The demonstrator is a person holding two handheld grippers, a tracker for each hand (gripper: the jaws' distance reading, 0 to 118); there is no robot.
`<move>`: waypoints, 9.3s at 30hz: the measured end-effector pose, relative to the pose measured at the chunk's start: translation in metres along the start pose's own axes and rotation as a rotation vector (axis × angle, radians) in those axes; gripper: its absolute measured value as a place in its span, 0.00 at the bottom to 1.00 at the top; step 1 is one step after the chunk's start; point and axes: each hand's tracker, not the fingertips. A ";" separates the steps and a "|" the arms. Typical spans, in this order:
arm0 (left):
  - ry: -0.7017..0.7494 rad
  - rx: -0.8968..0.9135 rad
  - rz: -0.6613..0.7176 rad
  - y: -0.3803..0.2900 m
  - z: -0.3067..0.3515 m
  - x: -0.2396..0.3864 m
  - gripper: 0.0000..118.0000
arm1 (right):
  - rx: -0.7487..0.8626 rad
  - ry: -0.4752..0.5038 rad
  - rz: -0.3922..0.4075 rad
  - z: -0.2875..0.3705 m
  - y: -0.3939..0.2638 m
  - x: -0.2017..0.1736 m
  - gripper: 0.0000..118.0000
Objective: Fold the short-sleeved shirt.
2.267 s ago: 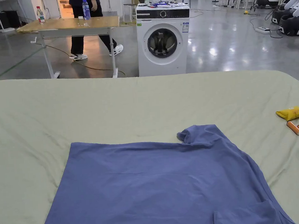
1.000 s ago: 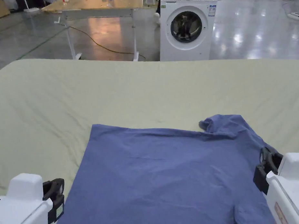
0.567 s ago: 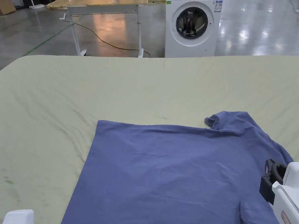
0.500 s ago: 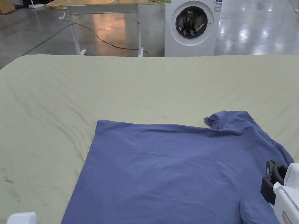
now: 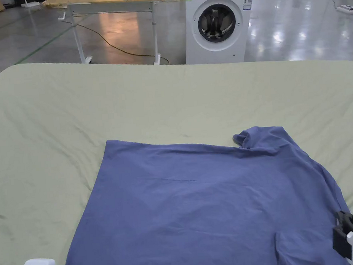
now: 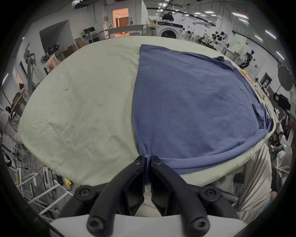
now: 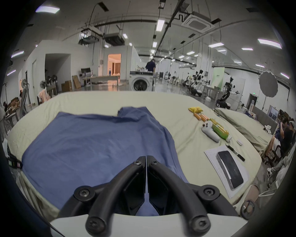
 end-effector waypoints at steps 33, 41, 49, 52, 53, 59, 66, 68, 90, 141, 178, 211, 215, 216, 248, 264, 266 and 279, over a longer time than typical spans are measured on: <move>-0.055 0.212 0.086 0.055 0.029 -0.008 0.01 | -0.201 0.149 -0.104 -0.001 0.005 0.062 0.08; -0.063 0.301 0.106 0.135 0.013 -0.010 0.01 | -0.133 0.145 -0.090 -0.050 0.069 0.049 0.08; -0.044 0.273 0.129 0.193 -0.040 -0.013 0.01 | -0.196 0.100 -0.044 -0.136 0.094 0.029 0.08; -0.027 0.240 0.106 0.203 -0.064 -0.011 0.01 | -0.246 0.082 -0.022 -0.174 0.091 0.030 0.08; -0.015 0.228 0.092 0.206 -0.070 -0.010 0.01 | -0.260 0.085 -0.024 -0.182 0.090 0.030 0.08; 0.005 0.171 0.045 0.215 -0.100 -0.006 0.01 | -0.331 0.076 -0.055 -0.217 0.079 0.032 0.08; 0.006 0.151 0.049 0.211 -0.116 -0.004 0.06 | -0.332 0.053 -0.029 -0.222 0.070 0.029 0.20; 0.009 0.181 0.069 0.209 -0.109 -0.004 0.18 | -0.257 0.024 -0.001 -0.209 0.076 0.024 0.40; 0.045 0.703 0.012 0.119 0.020 0.034 0.00 | 0.319 0.026 -0.090 -0.053 0.075 -0.038 0.00; -0.022 0.128 0.011 0.127 -0.047 0.015 0.00 | -0.369 0.111 -0.011 -0.172 0.018 0.051 0.32; -0.035 0.046 0.038 0.025 0.011 -0.020 0.00 | -0.437 0.080 0.087 -0.038 -0.036 0.019 0.06; 0.103 0.762 -0.065 0.110 0.051 0.045 0.00 | 0.307 0.042 -0.068 -0.012 0.089 -0.057 0.01; 0.096 0.759 -0.043 0.123 0.046 0.042 0.00 | 0.329 0.050 -0.065 -0.018 0.097 -0.066 0.00; 0.101 0.748 -0.035 0.127 0.040 0.037 0.00 | 0.331 0.051 -0.058 -0.020 0.099 -0.069 0.00; 0.055 0.002 -0.044 0.249 -0.139 -0.010 0.02 | 0.155 -0.001 -0.053 -0.055 0.069 -0.040 0.00; -0.059 0.263 0.002 0.213 -0.063 -0.021 0.00 | -0.103 0.074 -0.062 -0.167 0.123 0.007 0.05; -0.056 0.286 -0.005 0.206 -0.055 -0.020 0.00 | -0.183 0.081 -0.059 -0.193 0.124 0.013 0.15; -0.038 0.332 0.006 0.177 -0.039 -0.014 0.00 | -0.466 0.109 -0.024 -0.299 0.105 0.024 0.44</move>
